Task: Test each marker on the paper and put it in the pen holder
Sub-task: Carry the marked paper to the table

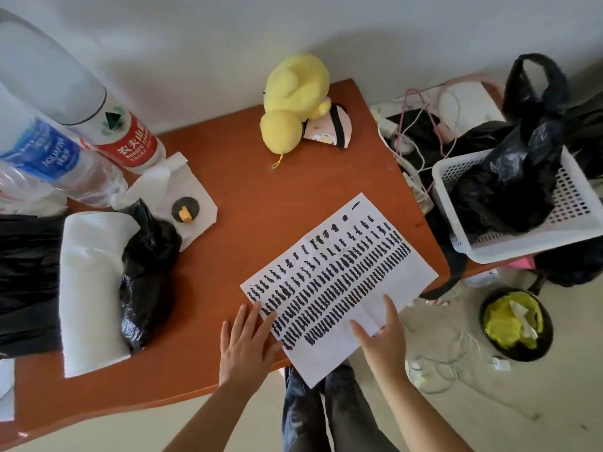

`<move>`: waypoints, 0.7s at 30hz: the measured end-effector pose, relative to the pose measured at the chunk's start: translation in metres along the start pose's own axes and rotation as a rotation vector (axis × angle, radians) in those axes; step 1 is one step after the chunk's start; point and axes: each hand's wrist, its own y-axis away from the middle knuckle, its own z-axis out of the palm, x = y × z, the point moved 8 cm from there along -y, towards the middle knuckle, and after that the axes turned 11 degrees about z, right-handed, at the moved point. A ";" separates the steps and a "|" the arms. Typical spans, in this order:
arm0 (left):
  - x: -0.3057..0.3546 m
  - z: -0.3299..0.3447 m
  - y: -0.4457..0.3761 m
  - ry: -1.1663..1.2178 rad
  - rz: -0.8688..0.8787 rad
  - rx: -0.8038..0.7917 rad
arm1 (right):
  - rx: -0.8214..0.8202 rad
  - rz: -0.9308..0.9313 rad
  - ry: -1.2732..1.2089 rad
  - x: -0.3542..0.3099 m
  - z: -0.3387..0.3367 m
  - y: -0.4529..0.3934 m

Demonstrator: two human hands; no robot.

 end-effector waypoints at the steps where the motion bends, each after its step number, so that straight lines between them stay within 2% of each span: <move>1: 0.000 0.000 -0.001 -0.015 0.000 -0.027 | -0.001 0.013 -0.075 -0.001 0.001 0.002; 4: 0.007 -0.012 0.001 -0.025 0.042 -0.019 | 0.032 0.047 -0.189 -0.003 -0.006 0.006; 9: 0.017 -0.046 0.012 0.195 0.029 0.089 | -0.005 -0.020 -0.232 -0.025 -0.041 0.019; 12: 0.041 -0.077 0.021 0.489 -0.038 0.148 | -0.063 -0.007 -0.327 -0.026 -0.068 0.029; 14: 0.064 -0.094 0.024 0.644 0.029 0.184 | -0.051 0.011 -0.410 -0.020 -0.089 0.040; 17: 0.110 -0.101 0.023 0.676 0.281 0.099 | 0.063 0.100 -0.542 0.013 -0.120 0.066; 21: 0.166 -0.086 0.021 0.720 0.541 -0.215 | 0.290 0.228 -0.730 0.071 -0.148 0.117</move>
